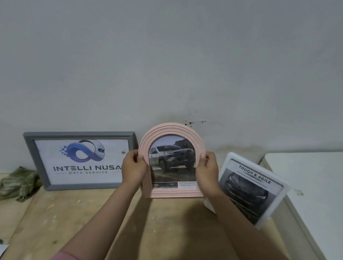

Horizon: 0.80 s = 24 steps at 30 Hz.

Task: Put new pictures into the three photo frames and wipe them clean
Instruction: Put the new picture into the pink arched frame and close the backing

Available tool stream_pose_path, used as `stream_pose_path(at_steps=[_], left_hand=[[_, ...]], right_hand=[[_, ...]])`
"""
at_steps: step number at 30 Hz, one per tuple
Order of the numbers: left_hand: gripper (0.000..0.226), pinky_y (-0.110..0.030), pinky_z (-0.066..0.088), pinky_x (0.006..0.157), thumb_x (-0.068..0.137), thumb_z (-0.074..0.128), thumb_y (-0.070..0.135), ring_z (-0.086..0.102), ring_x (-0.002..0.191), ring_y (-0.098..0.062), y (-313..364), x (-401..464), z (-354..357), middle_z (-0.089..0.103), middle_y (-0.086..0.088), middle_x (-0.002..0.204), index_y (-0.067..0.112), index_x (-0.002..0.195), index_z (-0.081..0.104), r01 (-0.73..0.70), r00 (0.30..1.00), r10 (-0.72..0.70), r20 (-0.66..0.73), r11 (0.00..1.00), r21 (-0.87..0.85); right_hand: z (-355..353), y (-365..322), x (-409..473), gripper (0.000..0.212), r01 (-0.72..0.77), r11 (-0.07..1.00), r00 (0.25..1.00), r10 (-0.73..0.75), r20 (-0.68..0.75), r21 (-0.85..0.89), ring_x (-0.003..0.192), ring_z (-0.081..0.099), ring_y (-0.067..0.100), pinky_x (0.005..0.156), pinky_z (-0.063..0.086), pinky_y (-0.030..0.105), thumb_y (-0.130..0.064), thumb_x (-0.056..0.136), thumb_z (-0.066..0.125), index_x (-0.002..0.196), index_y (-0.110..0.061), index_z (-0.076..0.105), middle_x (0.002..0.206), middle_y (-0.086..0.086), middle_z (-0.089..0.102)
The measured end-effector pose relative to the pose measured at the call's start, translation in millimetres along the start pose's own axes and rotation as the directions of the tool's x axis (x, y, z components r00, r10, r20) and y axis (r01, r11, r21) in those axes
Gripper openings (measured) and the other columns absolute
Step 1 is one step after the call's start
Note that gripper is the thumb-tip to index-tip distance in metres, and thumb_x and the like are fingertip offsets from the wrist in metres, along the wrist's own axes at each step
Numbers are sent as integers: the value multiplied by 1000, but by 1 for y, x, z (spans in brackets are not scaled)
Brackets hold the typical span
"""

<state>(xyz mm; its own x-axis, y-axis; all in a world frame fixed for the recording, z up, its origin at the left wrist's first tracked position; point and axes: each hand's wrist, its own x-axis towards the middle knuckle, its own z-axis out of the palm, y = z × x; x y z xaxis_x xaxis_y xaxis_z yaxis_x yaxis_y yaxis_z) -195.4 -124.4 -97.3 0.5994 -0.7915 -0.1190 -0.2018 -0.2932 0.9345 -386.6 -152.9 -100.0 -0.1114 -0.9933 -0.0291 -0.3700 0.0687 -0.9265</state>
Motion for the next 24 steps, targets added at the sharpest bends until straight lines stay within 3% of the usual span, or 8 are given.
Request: stream_pose_path(at_steps=[4,7,10,13,17,20,24], left_hand=[[21,-35,44,74,95,44,16,57,87,-26,-1,-13,-29,62,-9,89,6,93,62,49,994,-48,94,999,-12],[29,-36,43,74,97,41,27,55,83,-23,-2,-28,-60,60,-13,86,9,82,58,129,974,-115,193,990,-62],[37,-32,46,71,100,36,39,61,85,-21,4,-47,-91,65,-6,92,11,92,59,222,953,-188,236,967,-127],[49,-36,48,78,97,37,51,66,86,-21,4,-66,-128,68,-6,93,8,99,60,295,927,-230,296,935,-198],[62,-39,51,84,87,44,65,67,80,-22,0,-86,-163,70,-8,84,7,93,65,368,864,-251,437,907,-206],[50,-30,57,63,86,57,56,65,72,-21,-6,-99,-178,66,-10,79,6,91,63,417,824,-291,486,892,-173],[16,-22,52,39,91,60,18,64,48,-13,-23,-106,-187,59,-11,74,3,87,58,528,768,-384,513,832,-168]], right_hand=[[-11,-16,-32,21,81,997,996,-81,-27,1,77,58,24,69,49,40,-32,101,35,102,-14,47,90,9,60],[-16,-31,-65,18,175,985,983,-175,-54,-2,75,56,17,68,46,35,-27,101,39,98,-11,47,82,2,56],[-18,-39,-95,14,299,951,949,-304,-80,-74,68,49,7,62,38,25,-23,100,42,96,-11,47,76,-7,50],[-15,-46,-135,13,433,894,894,-443,-74,-117,65,46,6,58,33,14,-20,97,45,95,-8,49,75,-4,50],[-1,-44,-179,9,607,764,784,-621,7,-217,71,47,14,63,34,24,-15,89,46,90,-9,53,81,-1,52],[10,-36,-207,10,695,648,704,-700,115,-312,73,45,16,68,33,27,-19,89,46,87,-12,52,82,-4,48],[15,-24,-228,24,749,562,651,-724,228,-352,81,49,20,72,39,34,-38,96,38,90,-18,51,87,0,54]])
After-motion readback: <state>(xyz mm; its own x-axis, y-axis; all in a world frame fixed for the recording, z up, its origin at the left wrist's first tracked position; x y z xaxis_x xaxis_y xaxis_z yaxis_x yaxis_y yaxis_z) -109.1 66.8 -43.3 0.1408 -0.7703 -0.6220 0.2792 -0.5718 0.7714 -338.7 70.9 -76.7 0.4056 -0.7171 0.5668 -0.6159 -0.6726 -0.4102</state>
